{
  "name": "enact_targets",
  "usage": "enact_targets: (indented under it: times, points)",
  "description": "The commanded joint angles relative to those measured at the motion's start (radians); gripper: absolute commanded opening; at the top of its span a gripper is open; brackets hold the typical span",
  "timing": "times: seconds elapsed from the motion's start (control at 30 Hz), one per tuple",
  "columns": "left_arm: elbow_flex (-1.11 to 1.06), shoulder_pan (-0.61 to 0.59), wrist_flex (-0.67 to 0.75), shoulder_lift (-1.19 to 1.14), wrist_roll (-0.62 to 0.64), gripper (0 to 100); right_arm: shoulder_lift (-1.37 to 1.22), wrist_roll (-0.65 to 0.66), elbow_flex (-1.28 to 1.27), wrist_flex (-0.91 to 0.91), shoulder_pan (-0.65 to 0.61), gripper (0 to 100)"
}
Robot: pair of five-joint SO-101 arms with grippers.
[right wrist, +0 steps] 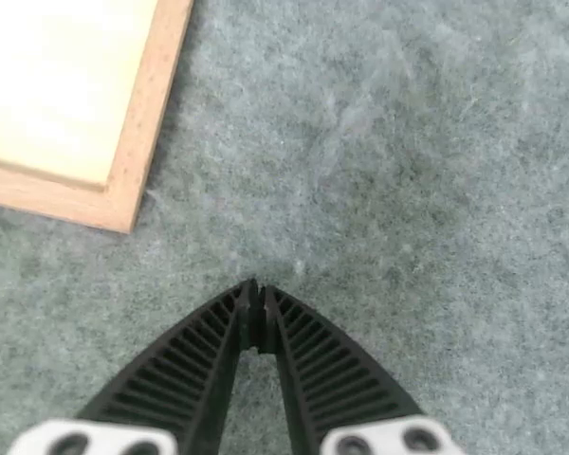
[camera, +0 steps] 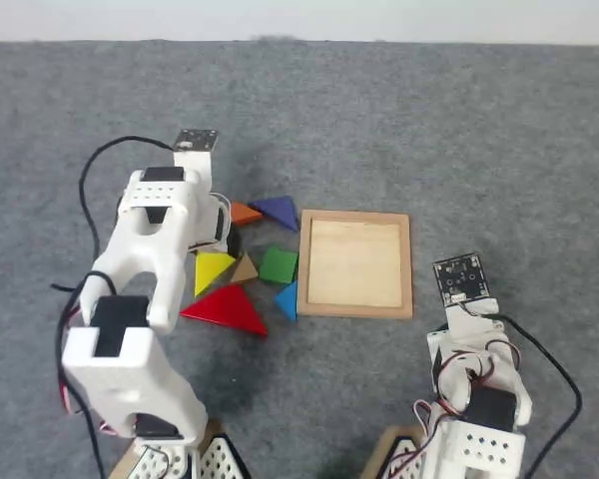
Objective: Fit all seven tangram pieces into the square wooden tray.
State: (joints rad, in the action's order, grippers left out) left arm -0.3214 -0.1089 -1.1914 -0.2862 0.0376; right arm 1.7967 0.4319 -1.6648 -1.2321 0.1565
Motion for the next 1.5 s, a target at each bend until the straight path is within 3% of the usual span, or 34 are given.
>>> enact_targets:
  times: [0.0, 0.27, 0.4, 0.73, 1.07, 1.47]
  points:
    - [-0.012, 0.017, -0.037, 0.066, -0.012, 20, 0.015, 0.015, -0.018, 0.007, 0.012, 0.9]
    - [-0.012, -0.008, -0.1, 0.252, -0.041, 20, 0.015, 0.015, -0.018, 0.007, 0.012, 0.9]
    - [-0.021, 0.037, -0.091, 0.285, -0.048, 20, 0.015, 0.015, -0.018, 0.007, 0.01, 0.9]
    - [-0.022, 0.003, 0.011, -0.011, 0.006, 26, 0.015, 0.015, -0.018, 0.007, 0.012, 0.8]
    - [-0.028, -0.084, 0.017, -0.009, -0.057, 26, 0.015, 0.015, -0.018, 0.007, 0.01, 0.9]
    - [-0.022, -0.086, 0.014, -0.012, -0.015, 24, 0.015, 0.015, -0.018, 0.007, 0.013, 0.8]
